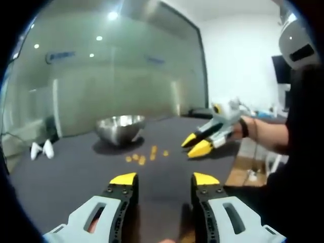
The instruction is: Pick up the QQ candy scattered on the table and place it into the stainless steel bowl on the table
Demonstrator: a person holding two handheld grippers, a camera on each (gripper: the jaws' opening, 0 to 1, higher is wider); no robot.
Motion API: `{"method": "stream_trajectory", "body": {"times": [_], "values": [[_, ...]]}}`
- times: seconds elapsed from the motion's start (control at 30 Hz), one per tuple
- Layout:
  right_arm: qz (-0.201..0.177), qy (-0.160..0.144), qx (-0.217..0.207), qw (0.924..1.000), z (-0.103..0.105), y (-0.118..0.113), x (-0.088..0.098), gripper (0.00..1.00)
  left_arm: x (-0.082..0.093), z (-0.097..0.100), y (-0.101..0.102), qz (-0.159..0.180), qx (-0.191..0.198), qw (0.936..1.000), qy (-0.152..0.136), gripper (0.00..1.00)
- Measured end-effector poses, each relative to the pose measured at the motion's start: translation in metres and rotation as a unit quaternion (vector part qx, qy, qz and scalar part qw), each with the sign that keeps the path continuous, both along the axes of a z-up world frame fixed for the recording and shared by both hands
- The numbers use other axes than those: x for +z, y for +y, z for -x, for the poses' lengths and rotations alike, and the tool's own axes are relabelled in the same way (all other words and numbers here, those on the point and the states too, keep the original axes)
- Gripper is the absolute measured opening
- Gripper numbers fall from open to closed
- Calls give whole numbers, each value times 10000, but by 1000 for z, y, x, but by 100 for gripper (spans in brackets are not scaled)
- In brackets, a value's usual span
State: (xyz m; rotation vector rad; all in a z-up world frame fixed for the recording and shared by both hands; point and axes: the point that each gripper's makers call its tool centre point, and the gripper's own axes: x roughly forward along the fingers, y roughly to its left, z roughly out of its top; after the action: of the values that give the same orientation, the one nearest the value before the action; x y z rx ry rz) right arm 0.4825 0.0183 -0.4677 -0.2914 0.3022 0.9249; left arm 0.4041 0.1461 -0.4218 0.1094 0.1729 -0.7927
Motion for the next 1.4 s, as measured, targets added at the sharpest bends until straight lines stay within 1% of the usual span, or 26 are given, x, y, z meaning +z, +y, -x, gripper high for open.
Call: {"method": "stream_trajectory", "body": {"times": [0.17,0.27,0.37,0.43,0.5,0.57,0.63,0.7,0.77,0.83,1.0,1.2,1.23,1.27,1.3,1.33,1.4], "values": [[76,16,34,10000,-10,16,-8,24,-3,7,5,-63,56,9999,68,43],[41,145,-70,9999,-21,21,-10,24,-2,11,9,-52,110,9999,87,43],[48,172,-127,9998,-32,26,-11,23,-2,13,13,-61,178,9998,78,43],[-46,290,-130,9995,-38,31,-12,22,-1,14,14,-25,221,9997,78,43],[-51,287,-136,9995,-40,34,-12,21,-2,15,15,-27,244,9997,86,43],[9,153,-95,9998,-42,36,-11,19,-3,16,15,-46,256,9996,95,43],[10,120,-84,9999,-44,38,-11,15,-4,18,16,-52,264,9996,103,43],[-64,157,-103,9998,-46,40,-12,12,-3,19,16,-53,274,9996,100,43],[-228,312,-212,9990,-48,40,-13,12,-2,20,17,-59,288,9995,88,43],[-286,333,-214,9988,-49,40,-13,11,-1,20,17,-54,309,9995,76,43],[-242,177,-195,9994,-48,41,-12,10,0,19,17,-51,306,9995,60,43],[-147,90,-223,9996,-48,41,-10,9,2,19,14,2,243,9997,35,43],[-57,-114,-281,9995,-51,38,-6,9,2,18,14,-13,235,9997,34,43],[-116,-434,-321,9985,-53,38,5,9,2,18,14,-25,232,9997,32,43],[-182,-628,-259,9975,-51,39,14,9,3,17,14,-24,235,9997,28,43],[-344,-648,-221,9971,-49,40,23,9,3,16,14,-11,234,9997,32,43],[-416,-606,-292,9969,-51,36,29,9,3,16,14,-20,224,9997,36,43]]}}
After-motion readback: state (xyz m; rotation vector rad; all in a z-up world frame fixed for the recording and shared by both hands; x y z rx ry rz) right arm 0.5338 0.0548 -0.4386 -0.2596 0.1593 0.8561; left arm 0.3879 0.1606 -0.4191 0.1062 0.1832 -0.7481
